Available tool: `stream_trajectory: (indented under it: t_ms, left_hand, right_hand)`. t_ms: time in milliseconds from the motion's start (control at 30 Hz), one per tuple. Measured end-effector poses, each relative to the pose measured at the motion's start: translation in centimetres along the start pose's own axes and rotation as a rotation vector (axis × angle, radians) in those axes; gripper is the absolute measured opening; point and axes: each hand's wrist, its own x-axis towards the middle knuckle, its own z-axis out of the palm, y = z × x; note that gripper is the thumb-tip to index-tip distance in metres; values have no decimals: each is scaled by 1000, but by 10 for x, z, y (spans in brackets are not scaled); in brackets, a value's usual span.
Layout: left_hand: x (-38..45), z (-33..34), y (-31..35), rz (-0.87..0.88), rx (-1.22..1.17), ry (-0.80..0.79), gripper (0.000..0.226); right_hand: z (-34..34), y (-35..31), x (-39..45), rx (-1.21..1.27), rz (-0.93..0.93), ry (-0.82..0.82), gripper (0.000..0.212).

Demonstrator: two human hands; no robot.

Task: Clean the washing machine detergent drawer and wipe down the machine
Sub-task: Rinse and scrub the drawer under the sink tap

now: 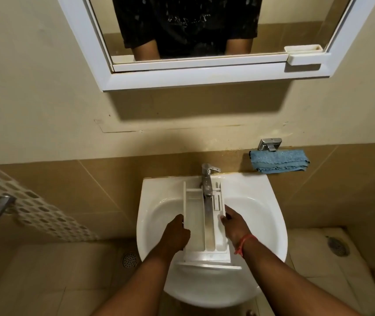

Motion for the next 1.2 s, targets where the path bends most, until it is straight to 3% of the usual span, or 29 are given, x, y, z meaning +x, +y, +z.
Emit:
stream_trajectory:
  t_ms: [100, 200, 300, 367, 433, 533, 700, 767, 867, 1067, 1200]
  left_hand:
    - [-1, 2, 0, -1, -10, 22, 21]
    - [-1, 5, 0, 11, -4, 47, 22]
    - [0, 9, -3, 33, -30, 65, 26]
    - [0, 13, -4, 48, -33, 80, 28]
    - [0, 15, -3, 64, -23, 96, 29]
    - [0, 15, -3, 75, -3, 121, 31]
    - [0, 19, -5, 68, -17, 116, 34]
    - [0, 19, -4, 77, -13, 111, 31]
    - [-1, 19, -5, 85, 14, 118, 26]
    - [0, 20, -7, 78, -15, 127, 33]
    - [1, 21, -7, 80, -6, 125, 34]
  right_hand:
    - [2, -3, 1, -63, 8, 58, 47]
    - [9, -5, -13, -251, -220, 250, 44]
    - [28, -2, -30, -426, -262, -10, 39]
    - [36, -4, -30, -479, -231, -231, 53]
    - [36, -11, -20, -509, -259, -316, 73]
    - [34, -20, -12, -649, -256, -407, 84]
    - [39, -12, -35, -963, -153, -576, 53]
    - [41, -23, -27, -977, -189, -505, 45]
    - [44, -37, -5, -907, -269, -366, 54]
    - [42, -17, -25, -1067, -178, -527, 50]
    - [44, -15, -22, -1047, -291, -428, 47]
